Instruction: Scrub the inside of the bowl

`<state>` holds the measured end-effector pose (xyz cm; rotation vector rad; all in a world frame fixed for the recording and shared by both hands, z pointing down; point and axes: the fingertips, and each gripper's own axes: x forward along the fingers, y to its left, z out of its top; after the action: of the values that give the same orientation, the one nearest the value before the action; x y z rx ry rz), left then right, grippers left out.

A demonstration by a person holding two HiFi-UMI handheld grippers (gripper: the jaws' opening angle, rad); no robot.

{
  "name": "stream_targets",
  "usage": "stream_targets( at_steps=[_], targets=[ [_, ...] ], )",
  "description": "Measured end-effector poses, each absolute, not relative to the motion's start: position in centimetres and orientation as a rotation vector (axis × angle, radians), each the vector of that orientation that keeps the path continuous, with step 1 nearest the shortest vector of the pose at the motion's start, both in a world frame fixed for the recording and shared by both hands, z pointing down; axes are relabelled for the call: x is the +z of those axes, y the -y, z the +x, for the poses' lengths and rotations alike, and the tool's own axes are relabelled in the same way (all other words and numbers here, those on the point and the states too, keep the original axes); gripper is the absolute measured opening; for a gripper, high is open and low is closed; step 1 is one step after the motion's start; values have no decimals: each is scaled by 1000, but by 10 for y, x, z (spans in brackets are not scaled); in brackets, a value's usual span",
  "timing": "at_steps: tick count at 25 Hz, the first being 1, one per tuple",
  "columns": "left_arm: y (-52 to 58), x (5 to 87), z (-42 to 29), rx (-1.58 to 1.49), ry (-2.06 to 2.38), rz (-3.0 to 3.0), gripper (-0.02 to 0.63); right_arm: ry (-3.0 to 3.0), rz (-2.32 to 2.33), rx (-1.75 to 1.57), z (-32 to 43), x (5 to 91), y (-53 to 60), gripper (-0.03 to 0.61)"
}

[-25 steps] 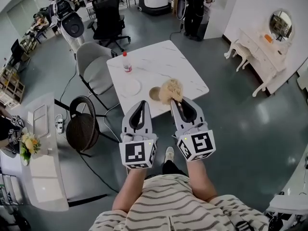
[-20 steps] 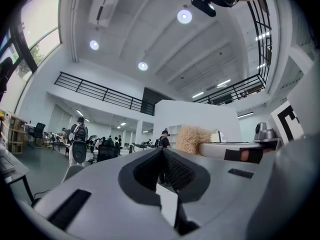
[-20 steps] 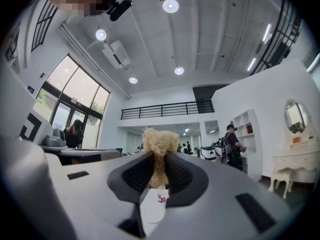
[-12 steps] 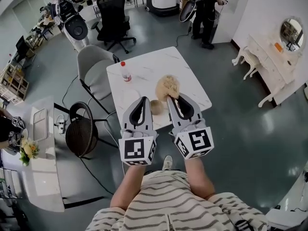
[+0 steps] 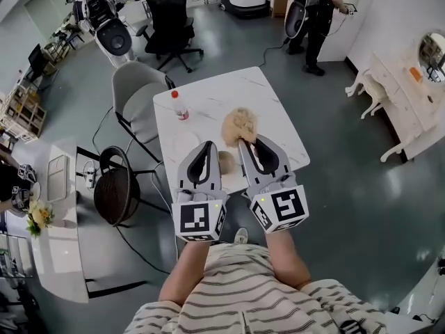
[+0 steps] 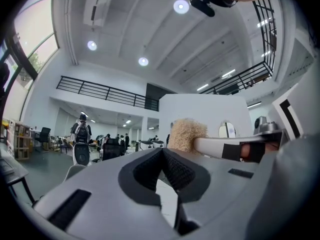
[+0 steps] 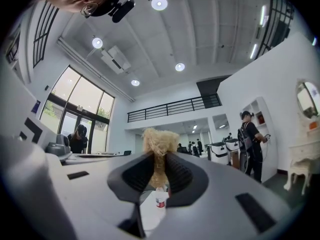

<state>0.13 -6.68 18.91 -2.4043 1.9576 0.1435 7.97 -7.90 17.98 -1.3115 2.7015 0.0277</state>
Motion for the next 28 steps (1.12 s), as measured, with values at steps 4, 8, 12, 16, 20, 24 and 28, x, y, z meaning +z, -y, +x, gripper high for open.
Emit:
stream_targets(
  at_steps=[4, 8, 12, 16, 20, 24, 28],
  targets=[
    [80, 211, -9, 89, -1994, -2427, 5, -2728, -1320, -14, 73, 197, 92, 74],
    [98, 219, -20, 70, -2002, -2446, 5, -2746, -1346, -47, 64, 210, 111, 74],
    [121, 226, -34, 50, -2011, -2463, 5, -2776, -1366, -88, 51, 225, 130, 74],
    [138, 229, -37, 29, -1990, -2494, 5, -2792, -1398, -130, 45, 238, 144, 74],
    [149, 257, -38, -43, -2003, -2540, 5, -2816, -1435, -185, 44, 262, 152, 74],
    [157, 286, -41, -115, -2013, -2586, 5, -2844, -1475, -258, 42, 290, 162, 74],
    [163, 314, -50, -168, -2038, -2630, 5, -2874, -1504, -314, 35, 317, 169, 74]
  ],
)
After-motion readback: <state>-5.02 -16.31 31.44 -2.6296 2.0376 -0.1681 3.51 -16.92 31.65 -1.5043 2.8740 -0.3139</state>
